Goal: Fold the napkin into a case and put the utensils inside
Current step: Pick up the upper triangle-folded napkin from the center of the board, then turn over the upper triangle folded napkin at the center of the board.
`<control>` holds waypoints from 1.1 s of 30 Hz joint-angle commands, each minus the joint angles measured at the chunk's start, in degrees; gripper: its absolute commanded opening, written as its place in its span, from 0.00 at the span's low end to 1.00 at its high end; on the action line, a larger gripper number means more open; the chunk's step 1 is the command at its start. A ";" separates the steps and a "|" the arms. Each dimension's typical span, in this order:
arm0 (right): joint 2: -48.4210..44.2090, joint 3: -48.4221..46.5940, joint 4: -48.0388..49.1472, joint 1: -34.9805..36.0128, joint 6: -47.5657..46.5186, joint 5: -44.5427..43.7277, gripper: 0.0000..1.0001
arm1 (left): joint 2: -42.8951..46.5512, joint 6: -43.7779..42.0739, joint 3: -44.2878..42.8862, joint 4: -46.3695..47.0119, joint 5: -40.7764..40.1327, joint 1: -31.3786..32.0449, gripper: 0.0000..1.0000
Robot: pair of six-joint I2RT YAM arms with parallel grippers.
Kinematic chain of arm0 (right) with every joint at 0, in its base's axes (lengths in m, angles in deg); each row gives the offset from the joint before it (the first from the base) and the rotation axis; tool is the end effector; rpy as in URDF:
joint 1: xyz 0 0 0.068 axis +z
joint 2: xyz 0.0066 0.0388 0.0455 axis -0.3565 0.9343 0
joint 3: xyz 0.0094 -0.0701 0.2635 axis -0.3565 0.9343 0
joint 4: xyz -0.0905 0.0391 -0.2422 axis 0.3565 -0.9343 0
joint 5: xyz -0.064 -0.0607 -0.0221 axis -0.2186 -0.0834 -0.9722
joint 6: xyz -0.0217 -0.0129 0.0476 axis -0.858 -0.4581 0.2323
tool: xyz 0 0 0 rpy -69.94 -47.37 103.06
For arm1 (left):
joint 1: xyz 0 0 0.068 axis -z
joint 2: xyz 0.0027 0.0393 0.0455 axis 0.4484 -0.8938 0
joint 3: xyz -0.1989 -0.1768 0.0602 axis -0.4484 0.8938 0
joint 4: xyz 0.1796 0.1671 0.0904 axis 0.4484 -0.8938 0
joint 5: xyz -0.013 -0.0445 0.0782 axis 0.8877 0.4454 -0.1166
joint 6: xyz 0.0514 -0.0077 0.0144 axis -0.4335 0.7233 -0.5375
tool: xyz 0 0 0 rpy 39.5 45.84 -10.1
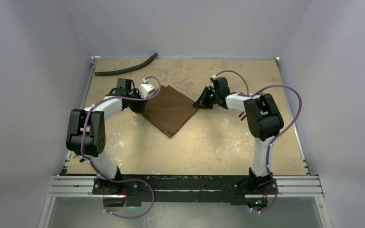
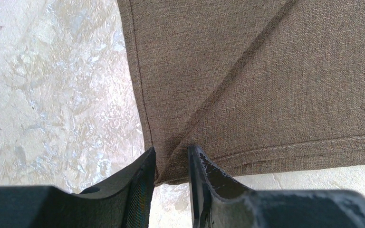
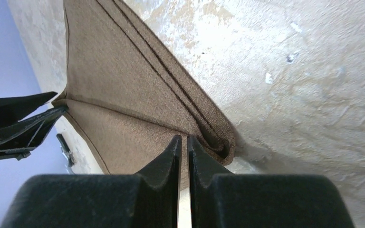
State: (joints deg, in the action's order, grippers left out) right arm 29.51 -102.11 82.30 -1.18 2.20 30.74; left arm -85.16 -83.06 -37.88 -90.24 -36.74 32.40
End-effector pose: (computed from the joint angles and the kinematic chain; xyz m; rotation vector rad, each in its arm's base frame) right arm 0.3990 0.1581 0.1445 0.2820 2.3845 1.0370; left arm 0.3442 -0.0473 0.1760 0.9403 2.2616 -0.2460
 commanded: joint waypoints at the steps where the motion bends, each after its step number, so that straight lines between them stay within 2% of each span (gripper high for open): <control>1: 0.42 1.65 4.37 -1.03 -0.90 2.16 0.11 | 1.89 -1.35 0.65 1.98 0.26 -0.19 0.30; 7: 1.78 3.19 7.68 -1.85 -1.82 5.00 0.11 | 2.21 -2.31 2.26 3.67 -0.63 -0.14 0.30; 17: 2.96 4.33 8.69 -2.11 -3.67 3.50 0.11 | 1.87 -3.44 5.00 5.59 -2.08 -0.17 0.31; 22: -0.26 1.78 6.22 -2.21 -6.63 0.89 0.14 | 2.22 -2.13 3.99 5.97 -2.34 -0.22 0.36; 27: -4.88 -1.80 1.97 0.23 -9.77 -4.36 0.30 | 4.35 2.76 -0.80 2.88 -1.44 -0.19 0.47; 33: -8.55 0.58 4.89 5.97 -5.73 -4.83 0.26 | 5.96 7.86 -5.39 -1.85 5.06 -0.19 0.54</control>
State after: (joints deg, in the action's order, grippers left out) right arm 24.39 -101.54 86.06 0.63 -4.41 27.81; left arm -82.15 -79.82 -39.04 -89.58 -37.40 32.38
